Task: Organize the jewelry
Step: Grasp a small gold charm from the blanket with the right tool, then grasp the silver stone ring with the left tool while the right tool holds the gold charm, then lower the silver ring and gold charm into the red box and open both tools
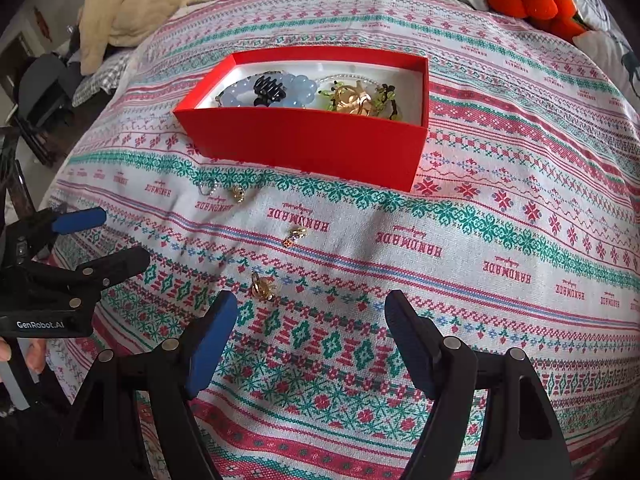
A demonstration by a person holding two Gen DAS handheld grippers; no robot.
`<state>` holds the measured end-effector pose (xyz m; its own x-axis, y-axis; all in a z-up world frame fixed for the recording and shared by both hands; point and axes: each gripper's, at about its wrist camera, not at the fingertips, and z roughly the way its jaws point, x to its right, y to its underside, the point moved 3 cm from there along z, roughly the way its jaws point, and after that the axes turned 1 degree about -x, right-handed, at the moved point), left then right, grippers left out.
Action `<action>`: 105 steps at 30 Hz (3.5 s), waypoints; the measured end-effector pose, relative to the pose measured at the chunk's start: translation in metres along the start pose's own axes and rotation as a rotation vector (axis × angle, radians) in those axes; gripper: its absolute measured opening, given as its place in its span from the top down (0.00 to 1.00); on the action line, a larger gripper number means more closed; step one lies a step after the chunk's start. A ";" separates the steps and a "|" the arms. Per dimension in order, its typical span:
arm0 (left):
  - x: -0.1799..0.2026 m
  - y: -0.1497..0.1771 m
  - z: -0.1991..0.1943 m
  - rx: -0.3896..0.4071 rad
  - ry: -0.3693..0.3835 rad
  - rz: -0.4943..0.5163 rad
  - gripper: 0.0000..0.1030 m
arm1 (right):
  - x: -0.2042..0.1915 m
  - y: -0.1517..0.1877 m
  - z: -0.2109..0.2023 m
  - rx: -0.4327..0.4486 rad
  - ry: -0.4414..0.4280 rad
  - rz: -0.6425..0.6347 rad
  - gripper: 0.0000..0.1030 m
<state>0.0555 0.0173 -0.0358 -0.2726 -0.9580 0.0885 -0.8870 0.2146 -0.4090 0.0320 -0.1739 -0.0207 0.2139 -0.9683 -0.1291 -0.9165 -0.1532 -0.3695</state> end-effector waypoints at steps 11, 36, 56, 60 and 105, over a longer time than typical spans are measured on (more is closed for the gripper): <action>-0.013 0.014 0.001 -0.020 0.007 -0.012 0.06 | -0.012 -0.002 0.012 0.004 0.022 -0.033 0.24; 0.014 -0.008 -0.006 0.055 0.081 0.064 0.20 | -0.027 -0.017 0.013 0.022 0.002 -0.054 0.85; 0.047 -0.042 0.036 0.111 0.122 0.159 0.64 | 0.010 -0.005 0.002 0.001 -0.002 0.004 0.85; 0.050 -0.047 0.039 0.116 0.100 0.159 0.72 | 0.012 -0.009 0.003 0.000 -0.002 0.005 0.85; 0.041 -0.076 -0.028 0.240 0.060 0.102 0.86 | 0.028 -0.067 -0.038 0.190 0.011 0.081 0.85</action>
<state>0.1013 -0.0332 0.0239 -0.3837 -0.9194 0.0867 -0.7418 0.2510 -0.6219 0.0863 -0.1980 0.0357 0.1374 -0.9782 -0.1557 -0.8503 -0.0359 -0.5251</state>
